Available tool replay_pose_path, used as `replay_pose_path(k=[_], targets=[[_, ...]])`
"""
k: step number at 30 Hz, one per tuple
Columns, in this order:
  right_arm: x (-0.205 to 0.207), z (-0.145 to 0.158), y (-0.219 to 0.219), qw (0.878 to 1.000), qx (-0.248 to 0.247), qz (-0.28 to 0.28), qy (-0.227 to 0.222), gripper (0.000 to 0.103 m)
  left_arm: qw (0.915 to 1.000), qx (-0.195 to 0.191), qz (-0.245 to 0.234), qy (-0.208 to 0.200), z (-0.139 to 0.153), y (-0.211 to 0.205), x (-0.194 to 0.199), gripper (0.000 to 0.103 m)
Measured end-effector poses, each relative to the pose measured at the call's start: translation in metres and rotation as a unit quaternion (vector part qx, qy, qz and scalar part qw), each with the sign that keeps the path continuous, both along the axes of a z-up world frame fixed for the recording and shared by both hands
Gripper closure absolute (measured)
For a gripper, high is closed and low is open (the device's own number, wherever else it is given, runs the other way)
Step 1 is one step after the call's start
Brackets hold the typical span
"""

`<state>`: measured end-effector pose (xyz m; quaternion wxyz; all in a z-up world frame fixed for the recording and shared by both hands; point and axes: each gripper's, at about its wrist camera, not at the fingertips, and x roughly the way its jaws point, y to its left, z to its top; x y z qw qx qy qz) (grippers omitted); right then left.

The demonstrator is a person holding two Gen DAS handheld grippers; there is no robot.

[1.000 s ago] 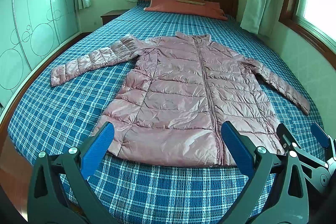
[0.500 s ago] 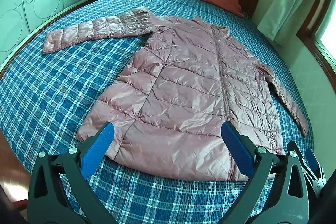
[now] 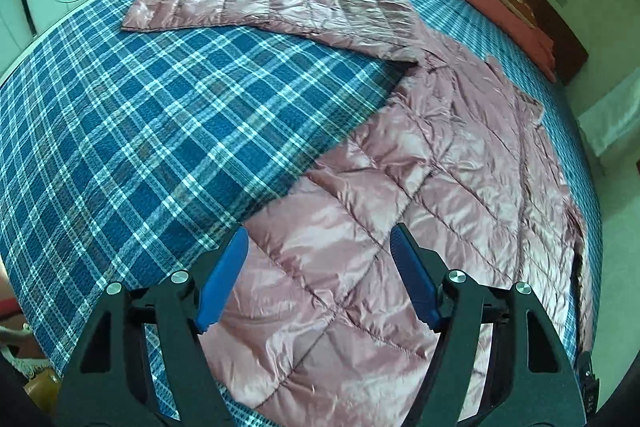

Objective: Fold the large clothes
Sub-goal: 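Grasp the jacket sleeve cuff with the right gripper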

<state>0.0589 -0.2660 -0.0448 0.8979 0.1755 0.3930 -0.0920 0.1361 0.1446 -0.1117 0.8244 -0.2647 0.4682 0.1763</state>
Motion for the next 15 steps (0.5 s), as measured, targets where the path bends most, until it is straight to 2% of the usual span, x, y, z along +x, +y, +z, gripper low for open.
replay_pose_path(k=[5, 7, 8, 9, 12, 13, 15], targets=[[0.013, -0.006, -0.034, 0.999, 0.005, -0.033, -0.013, 0.008, 0.9977, -0.005, 0.068, 0.006, -0.012, 0.016, 0.012, 0.029], [0.020, -0.009, -0.053, 0.999, 0.009, -0.049, -0.011, 0.021, 0.9971, 0.001, 0.076, 0.012, -0.016, 0.016, 0.017, 0.029], [0.023, -0.013, -0.066, 0.998, 0.015, -0.063, -0.008, 0.042, 0.9970, 0.007, 0.077, 0.014, -0.017, 0.014, 0.018, 0.029], [0.024, -0.016, -0.079, 0.997, 0.026, -0.076, -0.005, 0.049, 0.9968, 0.014, 0.077, 0.016, -0.018, 0.014, 0.020, 0.029], [0.023, -0.025, -0.124, 0.991, 0.071, -0.110, -0.020, 0.049, 0.9960, 0.030, 0.081, 0.022, -0.021, 0.013, 0.023, 0.025], [0.022, -0.028, -0.138, 0.988, 0.082, -0.126, -0.026, 0.049, 0.9953, 0.034, 0.087, 0.024, -0.022, 0.015, 0.023, 0.020], [0.018, -0.036, -0.172, 0.979, 0.112, -0.165, -0.045, 0.039, 0.9933, 0.040, 0.105, 0.026, -0.024, 0.020, 0.022, 0.019]])
